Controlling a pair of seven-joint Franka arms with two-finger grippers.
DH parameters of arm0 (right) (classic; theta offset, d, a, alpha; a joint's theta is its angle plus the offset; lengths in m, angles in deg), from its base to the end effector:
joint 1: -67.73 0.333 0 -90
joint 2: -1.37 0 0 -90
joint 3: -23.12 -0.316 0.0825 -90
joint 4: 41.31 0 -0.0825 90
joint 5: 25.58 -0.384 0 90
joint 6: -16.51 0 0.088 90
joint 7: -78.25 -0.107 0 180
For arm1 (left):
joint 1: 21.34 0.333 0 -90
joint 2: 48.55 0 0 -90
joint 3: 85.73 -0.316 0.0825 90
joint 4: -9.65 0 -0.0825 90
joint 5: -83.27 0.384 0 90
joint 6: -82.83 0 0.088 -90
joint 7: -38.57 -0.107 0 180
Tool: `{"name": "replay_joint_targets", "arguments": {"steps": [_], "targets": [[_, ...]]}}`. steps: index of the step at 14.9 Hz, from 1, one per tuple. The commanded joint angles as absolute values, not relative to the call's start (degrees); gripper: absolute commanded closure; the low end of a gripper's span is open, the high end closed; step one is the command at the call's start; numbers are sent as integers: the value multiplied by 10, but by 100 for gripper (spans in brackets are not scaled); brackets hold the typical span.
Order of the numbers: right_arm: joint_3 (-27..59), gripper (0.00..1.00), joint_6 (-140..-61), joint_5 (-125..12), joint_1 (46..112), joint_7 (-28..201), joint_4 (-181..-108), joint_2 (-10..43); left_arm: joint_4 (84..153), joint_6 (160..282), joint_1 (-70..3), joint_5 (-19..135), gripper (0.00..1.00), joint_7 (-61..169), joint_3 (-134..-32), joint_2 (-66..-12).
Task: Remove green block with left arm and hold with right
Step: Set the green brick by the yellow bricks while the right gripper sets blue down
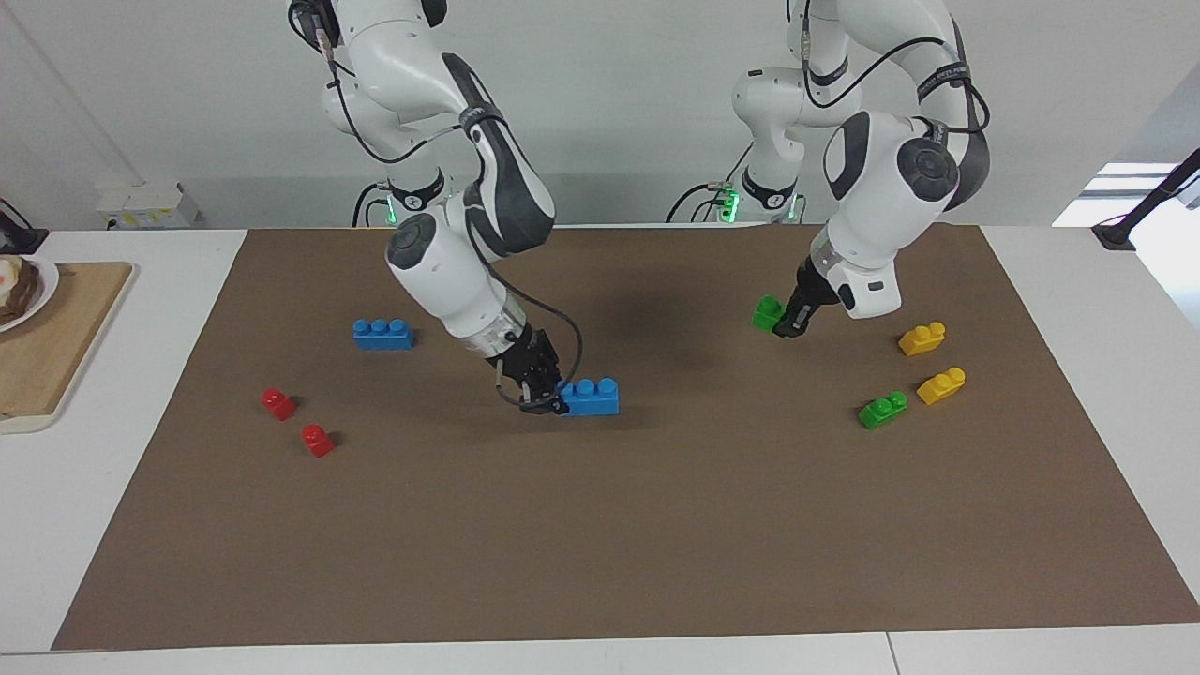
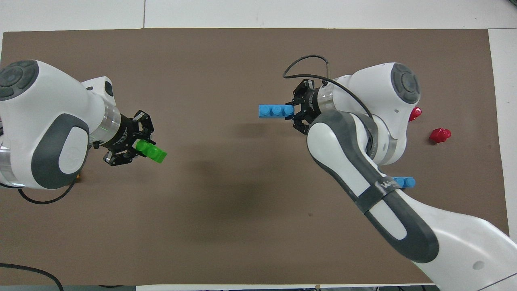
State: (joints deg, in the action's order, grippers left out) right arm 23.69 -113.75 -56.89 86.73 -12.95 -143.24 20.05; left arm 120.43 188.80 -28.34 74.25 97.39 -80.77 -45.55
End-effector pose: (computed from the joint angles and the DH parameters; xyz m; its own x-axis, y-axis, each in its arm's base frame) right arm 0.6204 0.2209 0.3937 -0.0009 -0.8949 -0.4463 -0.9961 0.0401 -0.0784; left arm 0.5421 -0.1268 0.4480 0.6277 0.7527 -0.1985 0.7618 -0.6464 -0.0423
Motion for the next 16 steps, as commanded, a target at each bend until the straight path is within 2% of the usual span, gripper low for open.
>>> {"name": "replay_joint_targets", "arguments": {"steps": [1,4,7,9,12,16], "targets": [[230,100,-1085,-576,816,-87,-1441,174,1257,1900,-244,740,100,849,-805,-489],[230,100,-1039,-576,759,22,-1469,157,1272,1905,-189,741,100,709,-805,-495],[231,100,-1012,-576,705,98,-1507,139,1323,1953,-161,783,100,555,-805,-504],[232,100,-1017,-577,677,123,-1541,127,1369,2020,-159,796,100,487,-806,-510],[232,100,-1049,-577,652,143,-1593,112,1381,2059,-125,811,100,394,-805,-478],[233,100,-1059,-576,618,182,-1636,96,1413,2111,-118,811,100,386,-805,-476]]}}
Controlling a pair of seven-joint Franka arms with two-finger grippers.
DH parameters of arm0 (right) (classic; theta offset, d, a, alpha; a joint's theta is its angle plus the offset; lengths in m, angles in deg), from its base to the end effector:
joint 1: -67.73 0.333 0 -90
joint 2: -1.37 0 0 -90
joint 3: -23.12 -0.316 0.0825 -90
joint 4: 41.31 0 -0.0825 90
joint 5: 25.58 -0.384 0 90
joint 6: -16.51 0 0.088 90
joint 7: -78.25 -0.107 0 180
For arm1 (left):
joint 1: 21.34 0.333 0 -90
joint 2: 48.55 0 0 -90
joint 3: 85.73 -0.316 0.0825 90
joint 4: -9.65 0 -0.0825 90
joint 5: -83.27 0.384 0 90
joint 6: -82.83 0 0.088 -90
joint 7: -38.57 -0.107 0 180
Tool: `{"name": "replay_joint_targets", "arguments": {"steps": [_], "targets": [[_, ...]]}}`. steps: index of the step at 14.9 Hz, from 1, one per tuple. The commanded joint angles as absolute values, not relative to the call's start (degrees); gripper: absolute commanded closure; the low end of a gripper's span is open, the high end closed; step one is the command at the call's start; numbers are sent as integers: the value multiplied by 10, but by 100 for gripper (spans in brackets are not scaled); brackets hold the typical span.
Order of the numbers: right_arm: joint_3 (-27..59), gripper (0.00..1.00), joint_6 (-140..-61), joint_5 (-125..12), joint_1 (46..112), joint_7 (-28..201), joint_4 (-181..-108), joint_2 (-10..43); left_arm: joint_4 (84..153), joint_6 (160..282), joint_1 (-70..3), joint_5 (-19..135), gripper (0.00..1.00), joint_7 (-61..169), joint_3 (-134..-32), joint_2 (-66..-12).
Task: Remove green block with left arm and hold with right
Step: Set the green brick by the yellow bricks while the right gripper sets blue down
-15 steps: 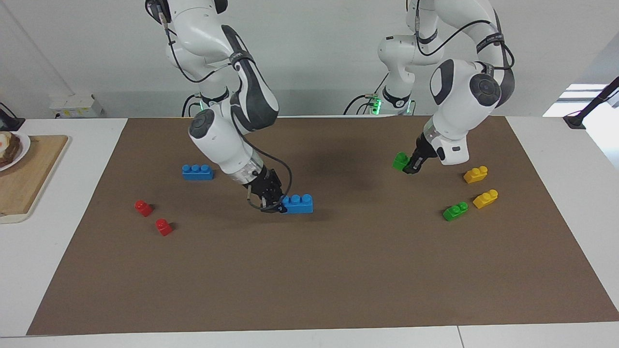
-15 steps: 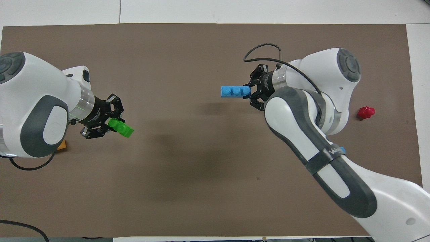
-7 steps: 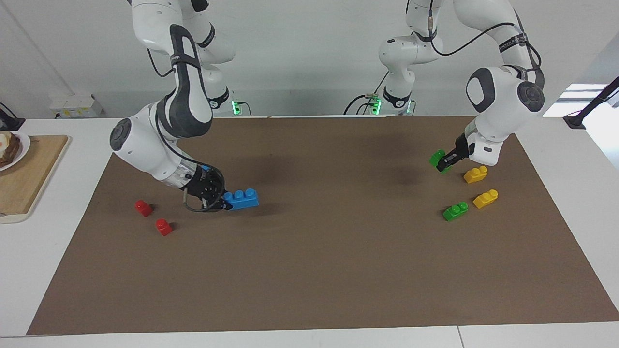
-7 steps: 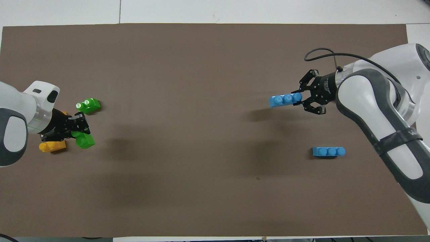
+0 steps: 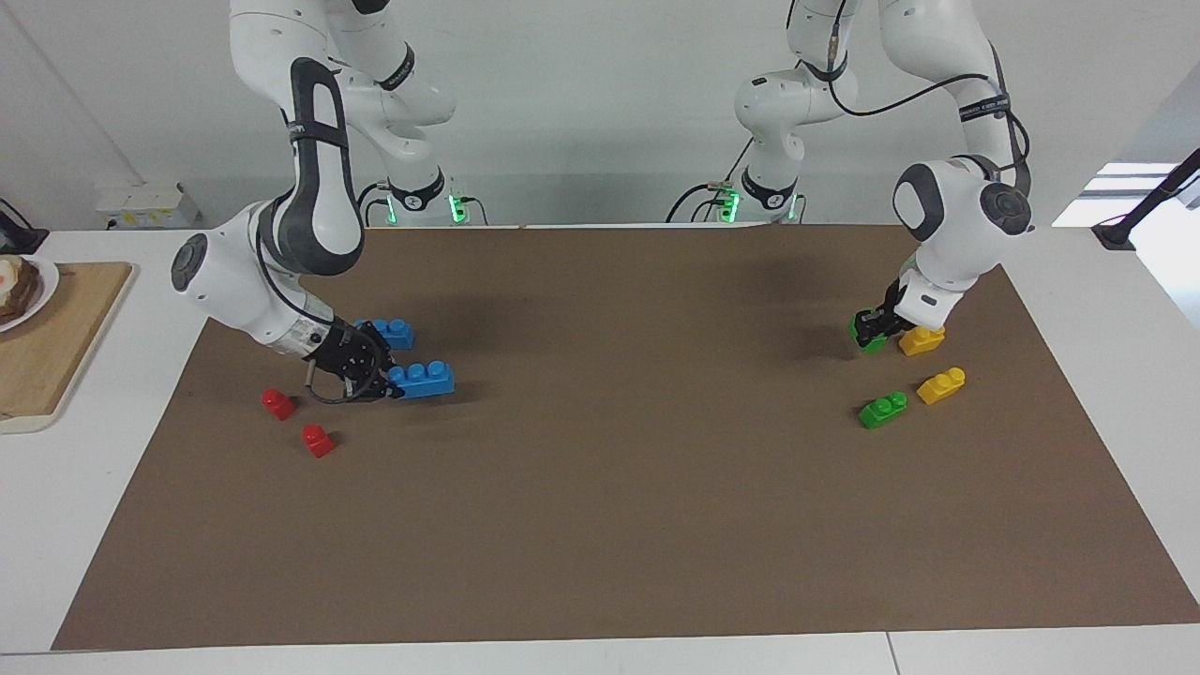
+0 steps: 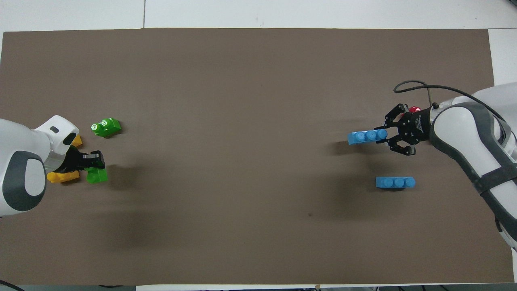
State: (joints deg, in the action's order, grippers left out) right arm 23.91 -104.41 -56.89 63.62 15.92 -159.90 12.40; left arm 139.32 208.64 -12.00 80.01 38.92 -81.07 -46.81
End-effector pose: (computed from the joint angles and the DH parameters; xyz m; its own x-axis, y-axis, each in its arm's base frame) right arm 0.5650 -0.0240 0.3321 0.0678 -0.8909 -0.4492 -0.9971 -0.0756 -0.0005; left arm 0.5103 0.0398 0.3393 0.9879 0.1202 -0.0985 0.1250 -0.9912 0.0445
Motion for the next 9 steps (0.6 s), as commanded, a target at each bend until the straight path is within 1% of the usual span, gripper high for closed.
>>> {"name": "replay_joint_targets", "arguments": {"steps": [1,3,5,8,9], "targets": [[234,100,-1068,-576,618,183,-1644,96,1415,2119,-122,811,100,387,-805,-475],[233,100,-1093,-576,618,183,-1661,91,1421,2139,-134,811,100,404,-804,-467],[234,100,-1096,-576,618,183,-1663,90,1421,2144,-155,811,100,419,-804,-464],[234,100,-1133,-576,613,179,-1680,90,1434,2153,-159,811,100,422,-804,-464],[234,100,-1138,-576,612,177,-1680,90,1439,2160,-160,811,96,422,-804,-464]]}}
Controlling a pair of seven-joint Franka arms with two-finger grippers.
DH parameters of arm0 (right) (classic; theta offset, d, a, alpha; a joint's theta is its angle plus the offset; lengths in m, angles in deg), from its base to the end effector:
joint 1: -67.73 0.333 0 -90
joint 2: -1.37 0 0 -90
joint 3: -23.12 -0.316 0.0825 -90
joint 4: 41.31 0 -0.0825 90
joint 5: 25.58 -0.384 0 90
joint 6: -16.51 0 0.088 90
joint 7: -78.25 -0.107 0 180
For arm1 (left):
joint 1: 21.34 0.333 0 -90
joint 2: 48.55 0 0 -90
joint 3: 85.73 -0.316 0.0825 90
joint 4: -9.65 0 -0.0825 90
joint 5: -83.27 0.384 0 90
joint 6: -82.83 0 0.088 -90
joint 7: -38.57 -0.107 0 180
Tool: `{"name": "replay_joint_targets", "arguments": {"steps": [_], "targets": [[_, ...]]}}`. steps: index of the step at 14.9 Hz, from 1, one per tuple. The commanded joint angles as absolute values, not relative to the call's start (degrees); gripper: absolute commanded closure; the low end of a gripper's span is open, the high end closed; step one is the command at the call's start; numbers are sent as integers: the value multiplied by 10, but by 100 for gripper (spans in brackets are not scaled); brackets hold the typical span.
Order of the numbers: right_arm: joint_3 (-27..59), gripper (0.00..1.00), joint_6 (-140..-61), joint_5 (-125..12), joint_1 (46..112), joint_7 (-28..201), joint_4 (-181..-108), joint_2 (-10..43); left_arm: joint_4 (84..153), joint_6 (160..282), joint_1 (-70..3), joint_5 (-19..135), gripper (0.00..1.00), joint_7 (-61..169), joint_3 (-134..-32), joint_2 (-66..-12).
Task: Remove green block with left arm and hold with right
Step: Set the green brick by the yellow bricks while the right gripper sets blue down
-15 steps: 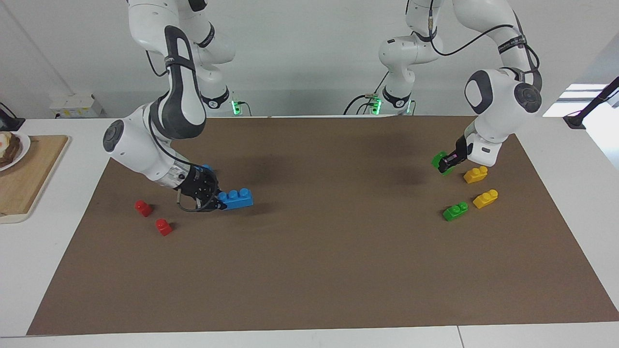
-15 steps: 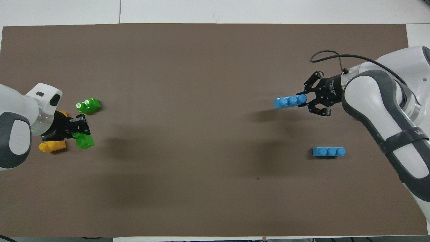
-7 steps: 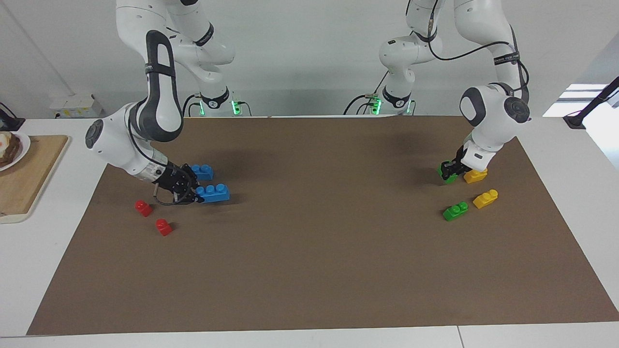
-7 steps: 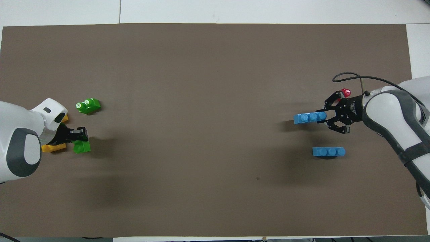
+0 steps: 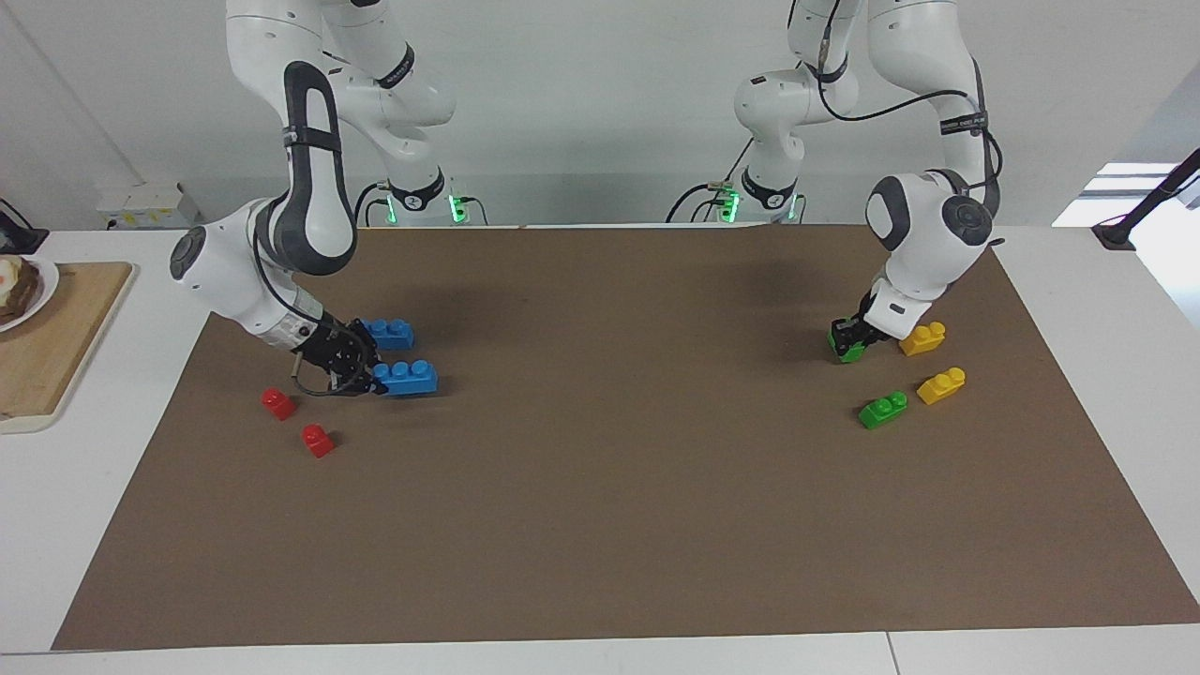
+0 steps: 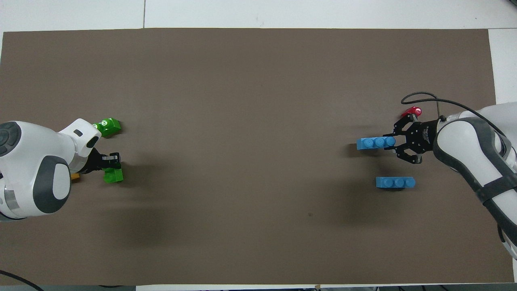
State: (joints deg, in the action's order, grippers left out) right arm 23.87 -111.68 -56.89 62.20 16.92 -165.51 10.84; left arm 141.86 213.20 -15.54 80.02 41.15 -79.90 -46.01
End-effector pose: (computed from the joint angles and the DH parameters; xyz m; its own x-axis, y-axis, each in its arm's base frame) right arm 0.5469 -0.0446 0.3138 0.0333 -0.9137 -0.4049 -0.9991 -0.0191 -0.0391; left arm 0.5068 -0.0017 0.3200 0.9936 0.0808 -0.0790 0.0843 -0.9956 0.0413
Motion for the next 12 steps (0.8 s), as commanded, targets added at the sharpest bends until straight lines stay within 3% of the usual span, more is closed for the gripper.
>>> {"name": "replay_joint_targets", "arguments": {"steps": [1,3,4,5,8,12], "targets": [[234,100,-1139,-576,609,177,-1680,90,1442,2161,-160,811,84,421,-804,-464],[234,100,-1148,-576,606,182,-1681,93,1442,2162,-160,811,48,421,-805,-464],[234,100,-1155,-576,606,187,-1681,97,1442,2161,-160,811,15,421,-805,-464],[233,100,-1158,-576,607,189,-1681,101,1441,2159,-160,811,0,422,-805,-464],[233,100,-1170,-576,609,190,-1680,111,1429,2148,-160,811,0,430,-805,-466],[231,100,-1180,-576,614,190,-1680,116,1332,2021,-160,811,0,429,-804,-479]]}}
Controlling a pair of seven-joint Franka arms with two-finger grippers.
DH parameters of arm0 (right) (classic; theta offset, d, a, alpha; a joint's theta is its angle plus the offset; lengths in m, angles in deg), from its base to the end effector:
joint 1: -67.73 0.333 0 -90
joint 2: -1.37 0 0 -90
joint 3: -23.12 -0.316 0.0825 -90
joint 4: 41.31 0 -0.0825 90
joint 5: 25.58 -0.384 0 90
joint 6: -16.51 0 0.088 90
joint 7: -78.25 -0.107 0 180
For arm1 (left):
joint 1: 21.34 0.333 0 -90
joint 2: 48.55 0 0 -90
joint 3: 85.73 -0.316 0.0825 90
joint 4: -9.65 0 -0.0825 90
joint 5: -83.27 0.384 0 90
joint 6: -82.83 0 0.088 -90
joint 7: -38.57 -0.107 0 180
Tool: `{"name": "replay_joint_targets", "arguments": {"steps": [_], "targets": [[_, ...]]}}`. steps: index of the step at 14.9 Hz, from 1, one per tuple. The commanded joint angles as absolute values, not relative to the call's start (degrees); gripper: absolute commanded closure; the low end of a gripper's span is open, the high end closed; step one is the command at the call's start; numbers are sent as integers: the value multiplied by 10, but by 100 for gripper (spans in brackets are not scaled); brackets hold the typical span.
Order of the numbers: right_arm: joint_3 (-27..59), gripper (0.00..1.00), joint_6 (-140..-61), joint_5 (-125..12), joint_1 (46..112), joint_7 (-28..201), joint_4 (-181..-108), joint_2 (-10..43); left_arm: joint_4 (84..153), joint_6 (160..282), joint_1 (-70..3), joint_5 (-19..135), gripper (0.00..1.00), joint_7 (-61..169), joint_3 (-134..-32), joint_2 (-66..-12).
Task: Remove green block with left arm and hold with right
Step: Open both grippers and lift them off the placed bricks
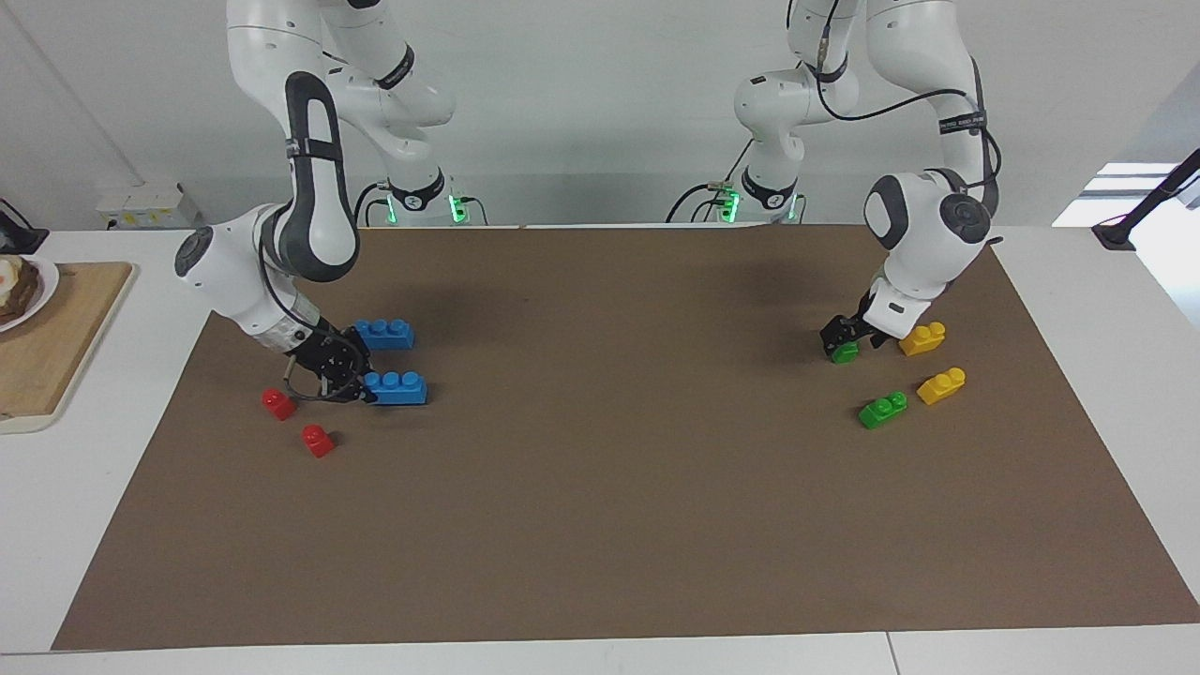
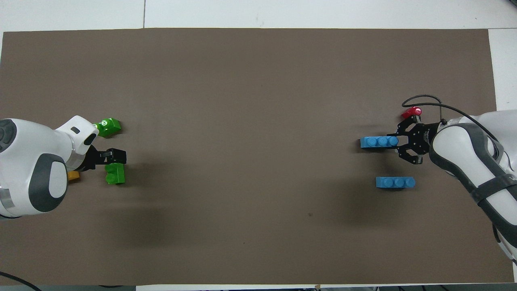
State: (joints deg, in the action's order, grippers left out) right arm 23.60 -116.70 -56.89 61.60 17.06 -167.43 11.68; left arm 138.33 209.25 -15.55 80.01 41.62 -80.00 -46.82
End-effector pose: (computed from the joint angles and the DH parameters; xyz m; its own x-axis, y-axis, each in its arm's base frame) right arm 0.5433 -0.0537 0.2978 0.0098 -0.9279 -0.3726 -0.9979 0.0148 -0.0630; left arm 0.5182 -0.0013 0.3475 0.9935 0.0877 -0.0726 0.0909 -0.9949 0.0425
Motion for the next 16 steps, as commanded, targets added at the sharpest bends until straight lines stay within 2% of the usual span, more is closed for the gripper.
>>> {"name": "replay_joint_targets", "arguments": {"steps": [1,6,8,9,11,12,13,14,16], "targets": [[231,99,-1180,-576,617,190,-1680,116,1305,1988,-160,812,0,429,-805,-482],[230,99,-1180,-580,624,199,-1678,129,1173,1865,-160,812,0,430,-803,-482],[231,95,-1180,-581,624,200,-1677,129,1128,1821,-158,812,0,430,-804,-479],[231,86,-1180,-581,624,202,-1677,129,1107,1806,-158,822,0,428,-804,-475],[231,55,-1180,-581,623,218,-1677,129,1050,1766,-160,841,0,427,-801,-457],[231,31,-1180,-581,623,231,-1676,129,1028,1748,-160,841,0,427,-800,-450],[231,17,-1178,-581,622,235,-1673,130,1023,1739,-161,841,0,427,-798,-450],[231,9,-1172,-581,621,235,-1669,130,1025,1730,-169,841,0,428,-798,-460],[231,5,-1149,-581,616,231,-1654,127,1028,1694,-176,840,0,430,-796,-487]]}}
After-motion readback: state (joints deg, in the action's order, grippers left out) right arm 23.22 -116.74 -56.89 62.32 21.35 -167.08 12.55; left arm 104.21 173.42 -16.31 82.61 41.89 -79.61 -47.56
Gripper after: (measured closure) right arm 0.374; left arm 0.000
